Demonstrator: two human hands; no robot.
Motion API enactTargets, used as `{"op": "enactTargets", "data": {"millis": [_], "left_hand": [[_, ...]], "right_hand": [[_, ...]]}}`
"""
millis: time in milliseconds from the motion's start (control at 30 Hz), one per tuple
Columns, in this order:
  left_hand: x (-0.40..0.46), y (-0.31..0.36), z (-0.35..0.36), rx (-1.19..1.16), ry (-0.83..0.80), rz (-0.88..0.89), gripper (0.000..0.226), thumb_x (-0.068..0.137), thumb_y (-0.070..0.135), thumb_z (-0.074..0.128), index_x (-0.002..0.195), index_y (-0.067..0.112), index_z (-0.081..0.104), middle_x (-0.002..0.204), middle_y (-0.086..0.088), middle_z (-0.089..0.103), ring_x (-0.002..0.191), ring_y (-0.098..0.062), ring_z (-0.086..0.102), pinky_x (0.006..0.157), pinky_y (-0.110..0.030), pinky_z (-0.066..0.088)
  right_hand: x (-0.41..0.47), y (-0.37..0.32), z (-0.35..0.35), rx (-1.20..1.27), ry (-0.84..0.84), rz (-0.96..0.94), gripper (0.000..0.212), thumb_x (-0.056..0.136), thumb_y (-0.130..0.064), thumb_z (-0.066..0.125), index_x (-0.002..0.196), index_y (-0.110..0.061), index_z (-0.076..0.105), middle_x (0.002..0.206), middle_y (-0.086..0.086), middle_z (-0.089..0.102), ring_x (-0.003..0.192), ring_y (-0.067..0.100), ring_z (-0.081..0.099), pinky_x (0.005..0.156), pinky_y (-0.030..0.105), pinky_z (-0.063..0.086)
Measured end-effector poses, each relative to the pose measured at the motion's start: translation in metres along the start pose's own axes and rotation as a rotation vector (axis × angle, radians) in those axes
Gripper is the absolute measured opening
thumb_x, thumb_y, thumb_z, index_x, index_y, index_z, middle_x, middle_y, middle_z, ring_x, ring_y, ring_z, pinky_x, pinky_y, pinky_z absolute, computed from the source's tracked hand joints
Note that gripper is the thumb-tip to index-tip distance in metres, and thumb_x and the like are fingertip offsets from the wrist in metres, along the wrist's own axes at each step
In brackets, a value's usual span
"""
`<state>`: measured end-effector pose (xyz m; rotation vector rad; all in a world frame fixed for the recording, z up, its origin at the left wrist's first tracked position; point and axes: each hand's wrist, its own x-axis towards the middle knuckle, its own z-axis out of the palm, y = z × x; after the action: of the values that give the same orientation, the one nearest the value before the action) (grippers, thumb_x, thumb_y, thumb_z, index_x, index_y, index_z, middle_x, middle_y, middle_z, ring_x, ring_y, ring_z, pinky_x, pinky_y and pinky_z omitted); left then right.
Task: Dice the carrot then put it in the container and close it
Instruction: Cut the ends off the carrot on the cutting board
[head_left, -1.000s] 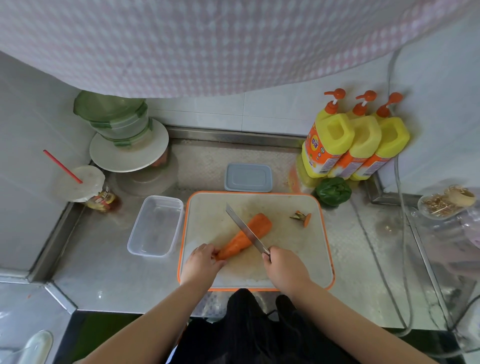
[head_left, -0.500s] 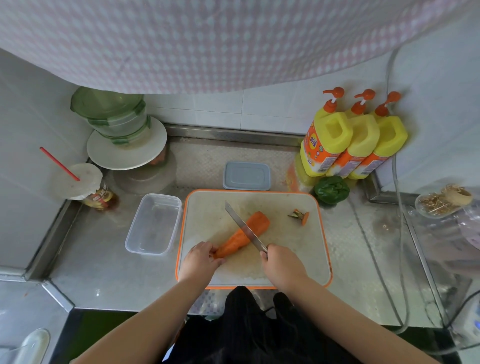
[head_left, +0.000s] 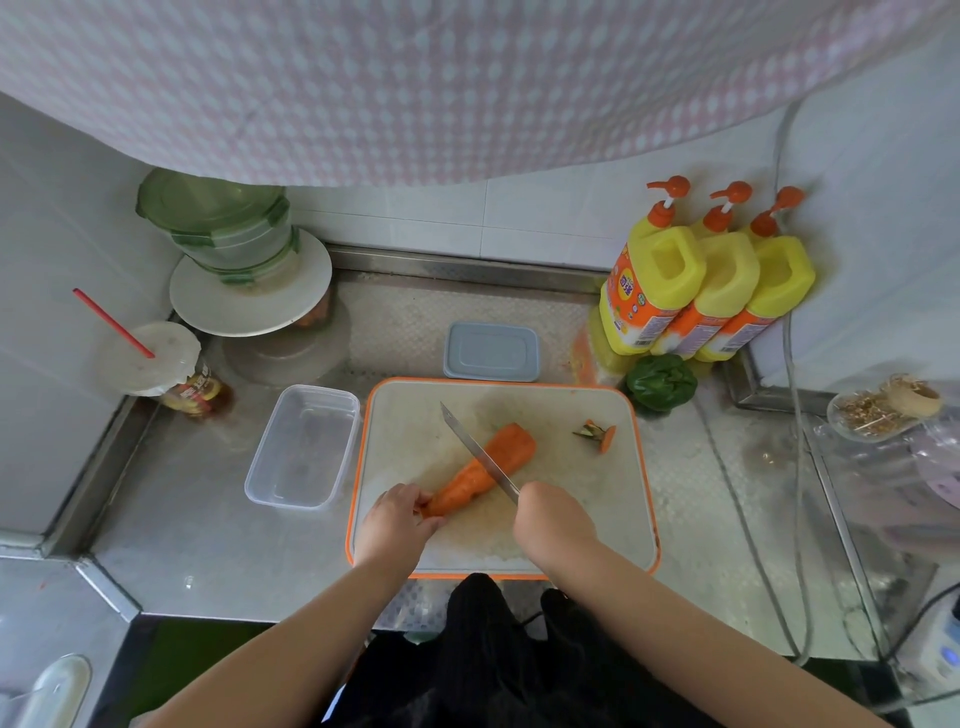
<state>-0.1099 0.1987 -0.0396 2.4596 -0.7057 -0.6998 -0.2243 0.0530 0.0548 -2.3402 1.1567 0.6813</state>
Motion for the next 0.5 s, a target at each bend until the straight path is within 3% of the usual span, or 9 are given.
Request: {"op": "enactTargets", "data": {"millis": [500], "left_hand": [[0.007, -0.002, -0.005, -0.018, -0.032, -0.042, 0.021, 0.085, 0.033, 0.073, 0.099, 0.021, 0.063, 0.096, 0.008, 0.056, 0.085, -0.011, 0.054, 0.069, -0.023, 0.038]], "right_hand": [[0.012, -0.015, 0.0, -0.01, -0.036, 0.03, 0.027, 0.093, -0.003, 0.046, 0.116, -0.011, 0.058, 0.116, 0.008, 0.061, 0.11, 0.027, 0.058, 0.087, 0.035, 0.048]]}}
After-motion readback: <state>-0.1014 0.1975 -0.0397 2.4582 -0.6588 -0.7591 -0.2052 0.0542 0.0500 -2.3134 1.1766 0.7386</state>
